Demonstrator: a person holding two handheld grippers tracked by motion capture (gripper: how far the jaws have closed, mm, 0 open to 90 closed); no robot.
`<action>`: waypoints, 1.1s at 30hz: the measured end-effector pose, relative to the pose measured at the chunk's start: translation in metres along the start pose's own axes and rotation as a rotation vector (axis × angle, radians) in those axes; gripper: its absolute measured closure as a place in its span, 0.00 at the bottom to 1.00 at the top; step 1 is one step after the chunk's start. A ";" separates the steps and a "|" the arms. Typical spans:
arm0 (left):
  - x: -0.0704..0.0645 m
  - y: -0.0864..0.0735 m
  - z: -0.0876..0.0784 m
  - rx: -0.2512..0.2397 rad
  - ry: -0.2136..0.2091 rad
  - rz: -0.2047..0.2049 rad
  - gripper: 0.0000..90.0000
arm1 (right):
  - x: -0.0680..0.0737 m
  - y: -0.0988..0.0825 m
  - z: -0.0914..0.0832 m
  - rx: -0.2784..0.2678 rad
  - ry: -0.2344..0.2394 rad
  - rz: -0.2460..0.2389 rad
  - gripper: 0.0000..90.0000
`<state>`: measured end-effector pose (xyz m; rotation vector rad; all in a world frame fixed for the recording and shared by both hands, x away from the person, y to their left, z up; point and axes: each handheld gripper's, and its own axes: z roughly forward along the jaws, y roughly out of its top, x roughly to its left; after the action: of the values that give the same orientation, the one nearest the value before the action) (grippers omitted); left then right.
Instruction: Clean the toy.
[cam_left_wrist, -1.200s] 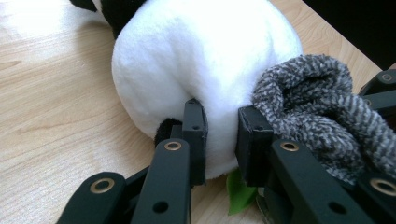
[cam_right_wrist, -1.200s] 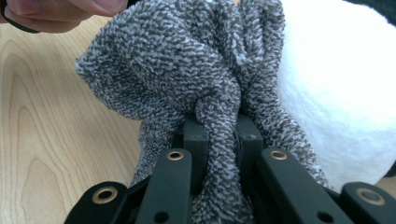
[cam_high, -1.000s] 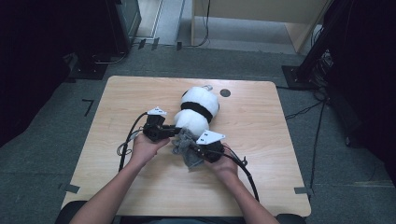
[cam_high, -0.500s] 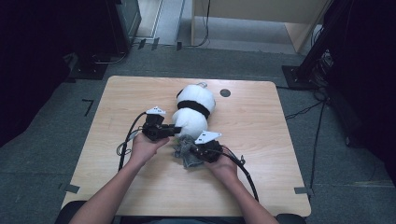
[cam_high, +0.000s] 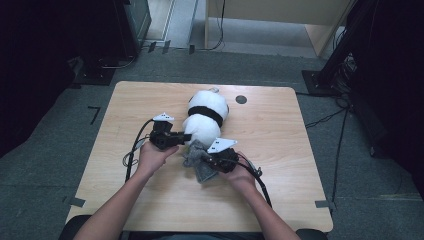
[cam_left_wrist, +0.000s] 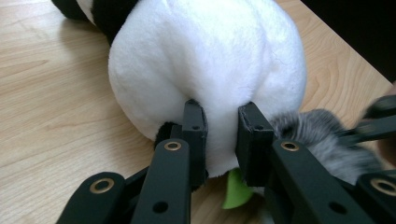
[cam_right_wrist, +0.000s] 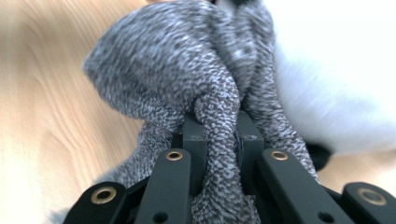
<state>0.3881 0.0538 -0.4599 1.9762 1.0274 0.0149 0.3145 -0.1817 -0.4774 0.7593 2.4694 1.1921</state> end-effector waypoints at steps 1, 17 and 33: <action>0.001 0.000 0.000 0.002 0.001 0.001 0.85 | 0.000 0.003 -0.006 -0.028 -0.008 0.004 0.89; -0.015 -0.001 0.005 0.025 -0.033 0.022 0.85 | -0.021 0.021 -0.040 -0.236 -0.106 0.120 0.89; -0.017 -0.003 0.006 0.033 -0.031 0.016 0.85 | -0.017 0.009 -0.012 -0.182 -0.096 0.081 0.89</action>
<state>0.3776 0.0393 -0.4594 2.0085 0.9972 -0.0239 0.3256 -0.1948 -0.4626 0.8509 2.2362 1.3541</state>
